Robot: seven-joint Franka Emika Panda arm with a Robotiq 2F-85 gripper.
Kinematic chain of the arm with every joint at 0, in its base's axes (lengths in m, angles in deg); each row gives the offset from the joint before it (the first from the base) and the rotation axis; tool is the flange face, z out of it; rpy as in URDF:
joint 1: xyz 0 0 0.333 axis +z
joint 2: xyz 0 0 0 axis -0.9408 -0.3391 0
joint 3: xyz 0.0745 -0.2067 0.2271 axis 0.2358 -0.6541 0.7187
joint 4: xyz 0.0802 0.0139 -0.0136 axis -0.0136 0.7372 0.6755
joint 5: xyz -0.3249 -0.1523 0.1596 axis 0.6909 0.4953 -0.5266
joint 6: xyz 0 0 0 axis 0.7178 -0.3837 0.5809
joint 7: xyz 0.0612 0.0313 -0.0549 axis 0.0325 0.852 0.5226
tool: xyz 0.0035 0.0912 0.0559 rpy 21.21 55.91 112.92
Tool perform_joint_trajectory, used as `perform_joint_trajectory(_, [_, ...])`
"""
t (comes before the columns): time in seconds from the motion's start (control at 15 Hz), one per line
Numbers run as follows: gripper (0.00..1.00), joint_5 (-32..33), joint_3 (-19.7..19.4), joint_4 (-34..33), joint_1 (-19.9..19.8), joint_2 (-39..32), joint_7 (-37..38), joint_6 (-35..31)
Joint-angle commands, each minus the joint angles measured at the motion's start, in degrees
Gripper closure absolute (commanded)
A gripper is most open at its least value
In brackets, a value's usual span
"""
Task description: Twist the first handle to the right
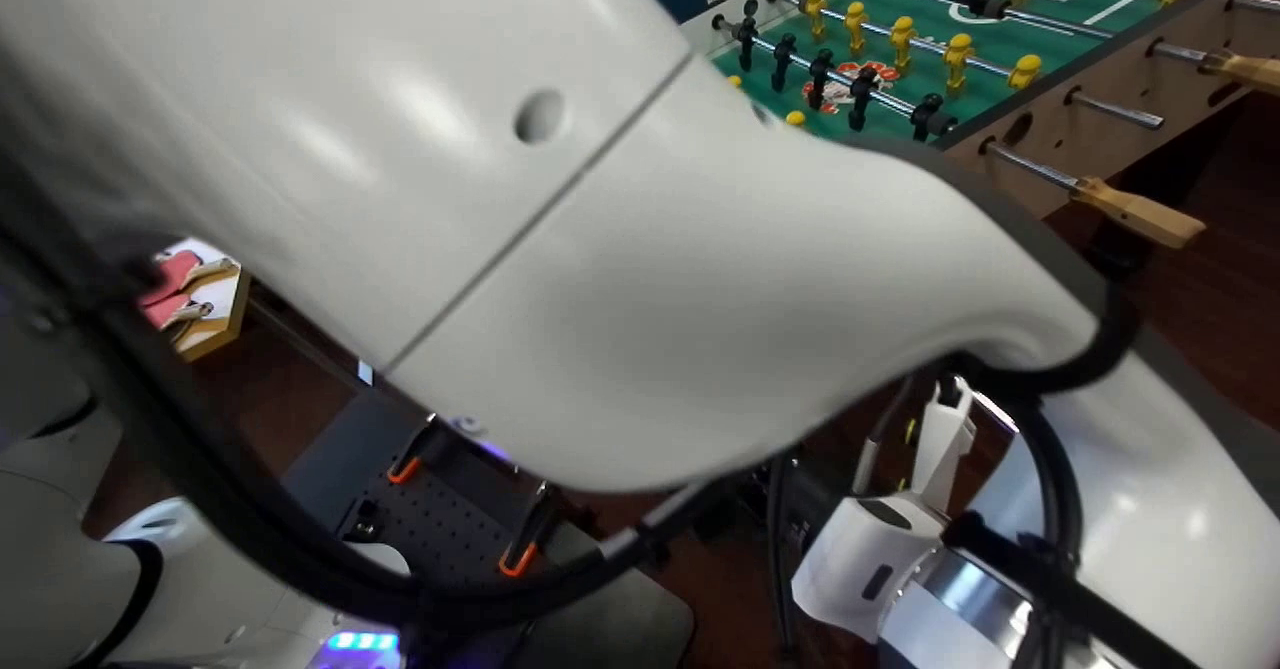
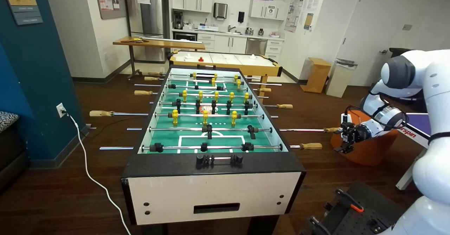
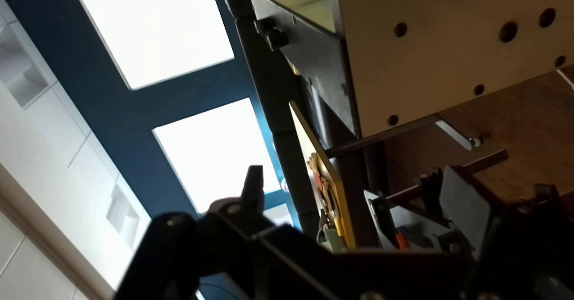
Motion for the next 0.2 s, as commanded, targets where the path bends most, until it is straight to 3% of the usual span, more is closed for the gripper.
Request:
perform_joint_trajectory(0.0, [0.00, 3.83, -1.51, 9.26, 5.98, 9.33, -1.78, -2.32])
perform_joint_trajectory(0.13, [0.00, 4.94, -1.80, 11.23, 8.17, 11.97, -1.75, -2.02])
